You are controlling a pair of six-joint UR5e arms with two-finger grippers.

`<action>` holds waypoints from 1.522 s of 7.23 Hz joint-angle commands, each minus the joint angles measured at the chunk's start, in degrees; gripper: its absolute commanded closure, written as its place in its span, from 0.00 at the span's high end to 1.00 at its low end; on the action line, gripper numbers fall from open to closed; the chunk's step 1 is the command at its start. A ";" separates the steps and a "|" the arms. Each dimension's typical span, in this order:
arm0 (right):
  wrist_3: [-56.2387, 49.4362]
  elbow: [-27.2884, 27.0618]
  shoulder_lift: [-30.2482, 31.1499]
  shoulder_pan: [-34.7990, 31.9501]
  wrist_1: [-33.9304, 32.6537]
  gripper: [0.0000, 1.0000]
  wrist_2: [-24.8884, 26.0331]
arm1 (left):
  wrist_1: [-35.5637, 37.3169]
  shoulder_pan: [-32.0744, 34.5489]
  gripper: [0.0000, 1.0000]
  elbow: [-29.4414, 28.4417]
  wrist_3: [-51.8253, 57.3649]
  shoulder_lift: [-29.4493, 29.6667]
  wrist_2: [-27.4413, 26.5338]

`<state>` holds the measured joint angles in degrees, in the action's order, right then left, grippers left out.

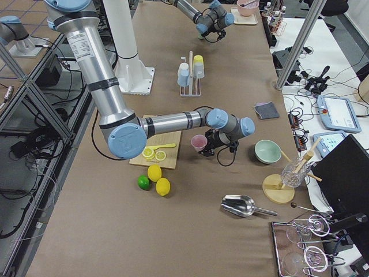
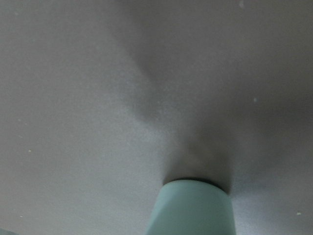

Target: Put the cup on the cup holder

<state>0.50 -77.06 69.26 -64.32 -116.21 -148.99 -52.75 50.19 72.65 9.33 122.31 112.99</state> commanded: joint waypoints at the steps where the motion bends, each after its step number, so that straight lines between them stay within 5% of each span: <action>1: -0.15 -0.37 0.52 -1.77 6.49 0.31 0.01 | 0.10 -0.44 0.97 -0.31 -0.02 -0.05 0.03; 6: -0.06 -0.99 -0.18 -4.76 18.88 0.29 -6.30 | 0.71 -0.79 0.97 -0.49 -0.02 -1.55 0.03; 8: 0.03 -0.90 -0.27 -5.64 26.09 0.29 -7.71 | 0.81 -1.05 0.50 -0.49 -3.68 -1.02 0.12; 11: 0.03 -0.72 -0.53 -6.78 36.63 0.29 -11.04 | 0.98 0.08 0.47 0.30 -3.18 -0.93 0.12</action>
<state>0.55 -77.86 68.88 -70.70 -83.99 -158.16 -51.92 49.63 72.68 6.03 121.33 113.02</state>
